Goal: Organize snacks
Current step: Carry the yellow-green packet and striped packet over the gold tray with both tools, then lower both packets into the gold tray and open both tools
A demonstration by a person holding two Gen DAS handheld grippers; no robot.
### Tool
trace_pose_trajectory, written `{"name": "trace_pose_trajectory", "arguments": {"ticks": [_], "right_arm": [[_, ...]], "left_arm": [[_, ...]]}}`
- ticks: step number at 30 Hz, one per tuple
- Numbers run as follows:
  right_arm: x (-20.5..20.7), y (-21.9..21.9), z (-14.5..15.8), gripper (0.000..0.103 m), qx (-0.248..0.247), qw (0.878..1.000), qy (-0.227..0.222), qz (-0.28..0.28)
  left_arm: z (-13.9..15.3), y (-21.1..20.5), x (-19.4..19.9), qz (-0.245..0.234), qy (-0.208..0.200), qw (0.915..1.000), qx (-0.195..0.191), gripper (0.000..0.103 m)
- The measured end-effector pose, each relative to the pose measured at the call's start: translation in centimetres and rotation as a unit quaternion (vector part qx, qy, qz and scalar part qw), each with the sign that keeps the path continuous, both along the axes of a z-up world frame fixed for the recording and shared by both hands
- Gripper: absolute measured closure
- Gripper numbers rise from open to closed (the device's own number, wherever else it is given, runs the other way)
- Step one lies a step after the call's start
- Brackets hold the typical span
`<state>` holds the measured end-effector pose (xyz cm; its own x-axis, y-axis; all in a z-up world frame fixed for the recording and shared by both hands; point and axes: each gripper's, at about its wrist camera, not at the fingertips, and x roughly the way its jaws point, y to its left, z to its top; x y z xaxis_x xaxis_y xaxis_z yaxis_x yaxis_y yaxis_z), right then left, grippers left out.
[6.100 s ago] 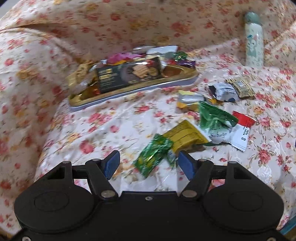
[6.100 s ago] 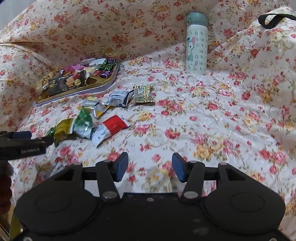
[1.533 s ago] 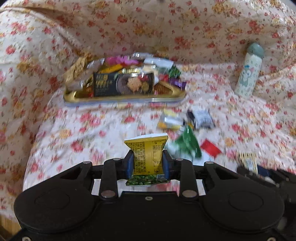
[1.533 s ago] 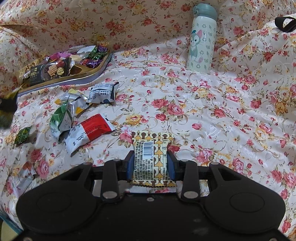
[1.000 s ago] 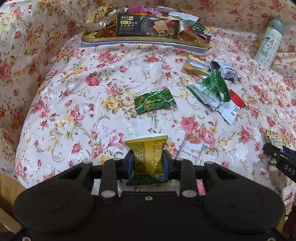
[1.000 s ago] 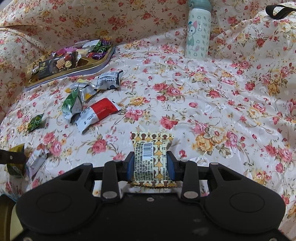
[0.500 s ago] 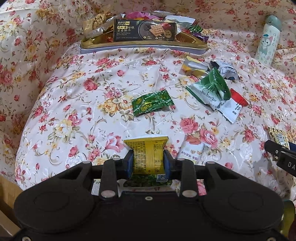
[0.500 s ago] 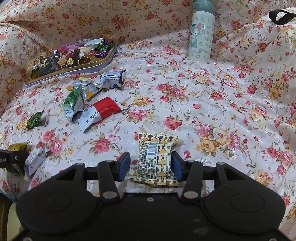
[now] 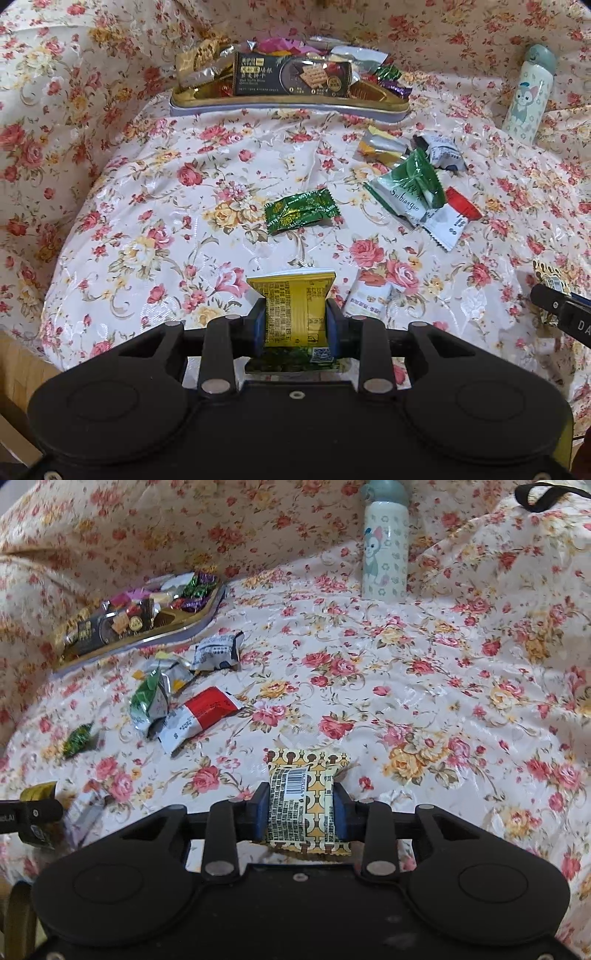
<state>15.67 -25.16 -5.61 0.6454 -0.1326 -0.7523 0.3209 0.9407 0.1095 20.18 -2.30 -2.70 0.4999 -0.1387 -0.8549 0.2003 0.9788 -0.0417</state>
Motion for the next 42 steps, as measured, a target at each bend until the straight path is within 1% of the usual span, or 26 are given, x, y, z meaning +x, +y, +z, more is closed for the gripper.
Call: {"name": "trace_pose_trajectory", "arguments": {"ticks": [8,15,19,25,31,36,42], "right_arm": [[-3.3,1.2,2.4,0.067,0.006,0.999,-0.028,0.013],[-6.9,3.1,4.5,0.067,0.011,0.998,-0.053,0.038],[-9.2,4.1,5.1,0.067,0.018,0.997,-0.062,0.052],[-12.0,5.5,5.0,0.067,0.022,0.995,-0.065,0.07],[-14.6,6.6,4.5,0.067,0.031,0.994,-0.067,0.084],[-16.3,6.7,4.2,0.067,0.037,0.994,-0.072,0.08],[-17.6,6.5,4.1,0.067,0.041,0.994,-0.073,0.073]], "left_arm": [[1.7,0.2,-2.8,-0.009,-0.014,0.9998,-0.006,0.063],[2.8,0.6,-6.5,-0.022,-0.02,0.9995,-0.015,0.063],[3.0,0.9,-8.6,-0.025,-0.02,0.9993,-0.019,0.063],[2.6,1.3,-11.1,-0.027,-0.008,0.9992,-0.029,0.063],[1.9,1.1,-13.9,-0.04,0.005,0.9986,-0.035,0.063],[1.0,0.6,-16.0,-0.054,0.024,0.9974,-0.039,0.063],[0.0,0.3,-17.6,-0.069,0.044,0.9958,-0.041,0.063]]}}
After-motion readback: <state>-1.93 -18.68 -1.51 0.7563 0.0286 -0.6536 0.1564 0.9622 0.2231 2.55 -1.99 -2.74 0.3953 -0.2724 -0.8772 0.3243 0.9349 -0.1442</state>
